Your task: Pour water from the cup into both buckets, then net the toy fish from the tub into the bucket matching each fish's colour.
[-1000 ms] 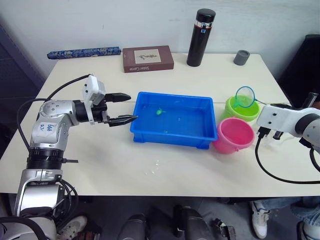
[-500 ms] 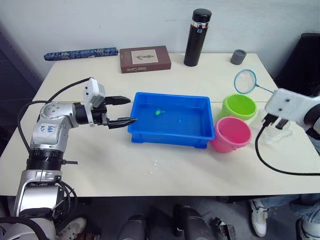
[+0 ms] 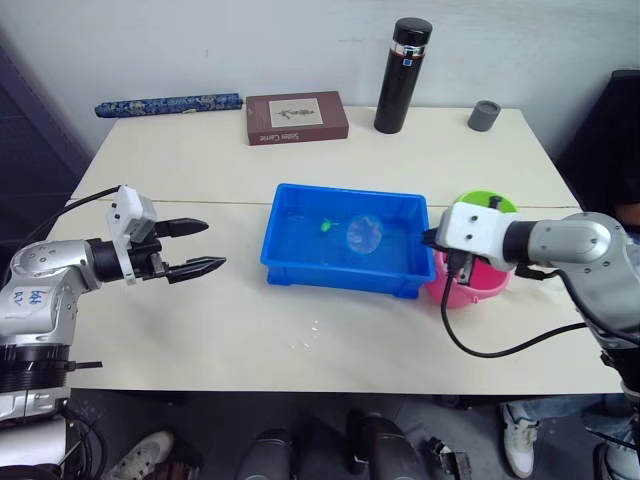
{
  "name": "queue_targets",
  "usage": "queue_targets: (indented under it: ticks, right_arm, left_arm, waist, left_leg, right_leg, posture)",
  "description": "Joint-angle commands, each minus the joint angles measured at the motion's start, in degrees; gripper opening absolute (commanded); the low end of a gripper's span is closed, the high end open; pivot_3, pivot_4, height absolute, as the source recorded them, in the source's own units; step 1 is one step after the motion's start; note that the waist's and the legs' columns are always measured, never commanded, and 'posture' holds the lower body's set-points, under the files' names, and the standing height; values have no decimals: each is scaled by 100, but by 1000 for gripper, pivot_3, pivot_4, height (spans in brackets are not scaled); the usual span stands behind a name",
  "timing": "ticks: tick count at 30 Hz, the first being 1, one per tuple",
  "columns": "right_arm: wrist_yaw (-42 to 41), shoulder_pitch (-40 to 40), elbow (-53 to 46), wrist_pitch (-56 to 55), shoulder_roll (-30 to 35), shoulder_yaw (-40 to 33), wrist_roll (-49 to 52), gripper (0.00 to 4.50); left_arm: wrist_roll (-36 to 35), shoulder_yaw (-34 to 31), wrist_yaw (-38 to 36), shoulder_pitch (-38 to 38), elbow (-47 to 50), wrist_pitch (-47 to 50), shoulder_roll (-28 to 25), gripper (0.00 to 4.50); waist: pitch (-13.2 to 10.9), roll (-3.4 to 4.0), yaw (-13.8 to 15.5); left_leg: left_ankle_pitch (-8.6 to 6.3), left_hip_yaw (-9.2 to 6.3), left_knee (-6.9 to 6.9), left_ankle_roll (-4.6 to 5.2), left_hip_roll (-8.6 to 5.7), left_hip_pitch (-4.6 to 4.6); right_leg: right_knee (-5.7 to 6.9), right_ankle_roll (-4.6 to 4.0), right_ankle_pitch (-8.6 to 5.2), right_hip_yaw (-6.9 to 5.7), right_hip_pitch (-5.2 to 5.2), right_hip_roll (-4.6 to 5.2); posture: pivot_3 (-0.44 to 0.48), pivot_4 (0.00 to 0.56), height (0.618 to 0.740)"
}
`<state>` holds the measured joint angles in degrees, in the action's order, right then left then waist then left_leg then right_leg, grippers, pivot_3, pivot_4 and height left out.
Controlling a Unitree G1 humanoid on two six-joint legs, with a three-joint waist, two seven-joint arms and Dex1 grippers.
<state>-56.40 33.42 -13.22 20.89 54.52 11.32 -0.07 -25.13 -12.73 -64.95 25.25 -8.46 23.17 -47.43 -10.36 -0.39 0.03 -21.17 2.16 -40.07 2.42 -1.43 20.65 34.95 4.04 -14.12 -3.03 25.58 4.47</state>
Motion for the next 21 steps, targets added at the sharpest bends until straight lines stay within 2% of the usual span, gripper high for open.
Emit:
queue_targets:
  ticks: [1, 13, 21]
  right_arm:
    - [-197, 268, 111, -73, -24, 127, -179, 0]
    - [-734, 589, -37, 2044, -250, 339, 220, 0]
    - [-184, 737, -43, 3614, -921, 251, 511, 0]
  left_arm:
    - [-229, -307, 182, -193, 572, 122, -78, 4483]
    - [-356, -406, 550, -649, 1187, 353, -84, 4483]
    - [-285, -411, 838, -652, 1176, 202, -5, 4483]
  waist:
    - [0, 0, -11]
    - [0, 0, -11]
    - [0, 1, -17]
  left_leg:
    - [0, 0, 0, 0, 0, 0]
    - [-1, -2, 2, 0, 1, -1]
    - [-1, -3, 3, -1, 2, -2]
  right_leg:
    - [0, 0, 0, 0, 0, 0]
    - [1, -1, -1, 0, 1, 0]
    - [2, -2, -1, 0, 2, 0]
  posture:
    - [0, 150, 740]
    - [0, 150, 740]
    - [0, 150, 740]
